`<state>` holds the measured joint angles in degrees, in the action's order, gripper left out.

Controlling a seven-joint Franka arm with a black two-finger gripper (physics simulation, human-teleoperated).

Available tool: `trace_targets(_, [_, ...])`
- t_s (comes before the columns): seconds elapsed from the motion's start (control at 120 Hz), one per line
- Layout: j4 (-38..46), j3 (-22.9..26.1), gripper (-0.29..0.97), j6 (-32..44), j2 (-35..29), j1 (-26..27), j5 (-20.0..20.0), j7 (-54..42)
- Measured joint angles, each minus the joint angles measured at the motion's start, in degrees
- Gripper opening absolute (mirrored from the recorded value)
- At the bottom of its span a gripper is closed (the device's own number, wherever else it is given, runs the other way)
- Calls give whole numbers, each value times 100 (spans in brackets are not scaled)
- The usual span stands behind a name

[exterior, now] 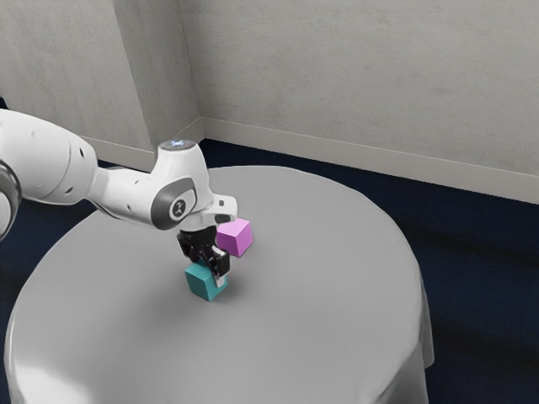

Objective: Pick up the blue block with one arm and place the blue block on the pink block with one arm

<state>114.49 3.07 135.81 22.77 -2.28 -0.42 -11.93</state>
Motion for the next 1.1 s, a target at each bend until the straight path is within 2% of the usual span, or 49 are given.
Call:
trace_targets(0.175, [-431,-1,35,-202,-12,46,55,52])
trace_targets(0.367, [-1415,-31,34,-1084,7,61,196,215])
trace_targets(0.625, [-3322,-290,36,-2458,927,138,263,559])
trace_targets(0.825, [-3820,-408,36,-2967,1249,180,212,780])
trace_targets(1.1, [-4174,-420,35,-3180,1450,208,202,977])
